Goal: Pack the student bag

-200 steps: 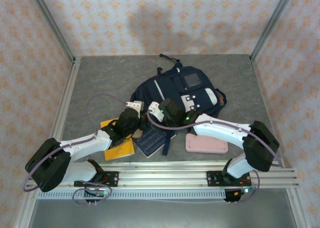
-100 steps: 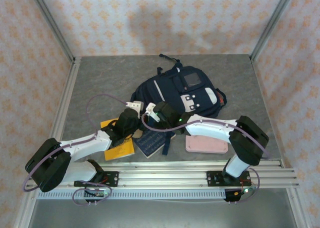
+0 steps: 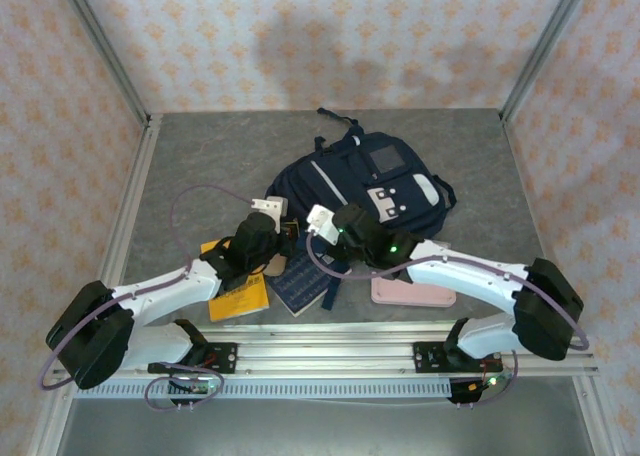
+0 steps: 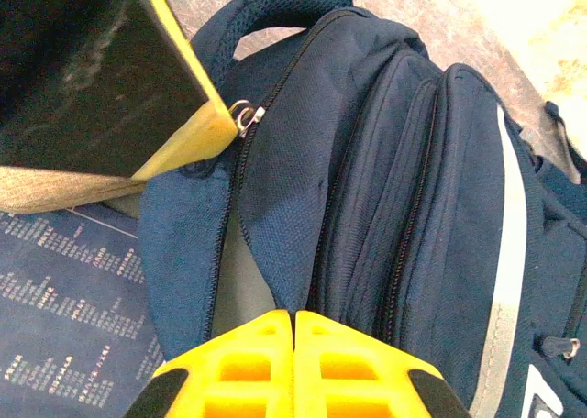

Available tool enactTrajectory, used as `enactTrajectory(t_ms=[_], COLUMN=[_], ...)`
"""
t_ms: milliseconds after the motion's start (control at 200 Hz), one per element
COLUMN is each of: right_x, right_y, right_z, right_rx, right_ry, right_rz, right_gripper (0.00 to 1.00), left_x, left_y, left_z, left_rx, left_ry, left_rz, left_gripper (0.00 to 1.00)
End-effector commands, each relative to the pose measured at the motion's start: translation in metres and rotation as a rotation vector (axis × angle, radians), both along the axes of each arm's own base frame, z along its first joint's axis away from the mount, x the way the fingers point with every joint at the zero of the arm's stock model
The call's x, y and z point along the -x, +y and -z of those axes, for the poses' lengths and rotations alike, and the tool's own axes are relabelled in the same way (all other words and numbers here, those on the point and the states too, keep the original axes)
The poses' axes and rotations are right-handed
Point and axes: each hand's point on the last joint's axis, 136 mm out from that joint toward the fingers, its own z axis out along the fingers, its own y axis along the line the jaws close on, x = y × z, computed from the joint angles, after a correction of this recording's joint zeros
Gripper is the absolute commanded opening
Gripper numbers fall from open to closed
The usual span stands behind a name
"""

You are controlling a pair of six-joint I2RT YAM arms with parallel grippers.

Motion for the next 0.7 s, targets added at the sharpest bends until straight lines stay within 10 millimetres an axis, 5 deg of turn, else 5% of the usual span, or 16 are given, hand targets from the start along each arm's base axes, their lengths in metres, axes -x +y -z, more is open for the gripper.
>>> enactTrajectory(t_ms=[0,435,696], right_x=[0.007,0.026,0.043], right_y=[-0.018,-0.058,-0.087], right_z=[-0.005,-0.032,-0.02], right_rx=[0.05,0.125,0.25], right_ry=[-0.026,-0.092,-0.018], right_rz=[-0.013,-0.023,-0.034], right_gripper=[0.0,0.0,0.0], left_x=[-0.01,-0.037,-0.04], left_y=[0.013,0.006,0.003], left_z=[-0.011,-0.017,-0.022], left_rx=[-0.028,-0.044,-0.04], left_ry=[-0.015,0.02,0.016], left_rz=[-0.085,-0.104,-0.094], left_gripper=[0.0,0.0,0.0])
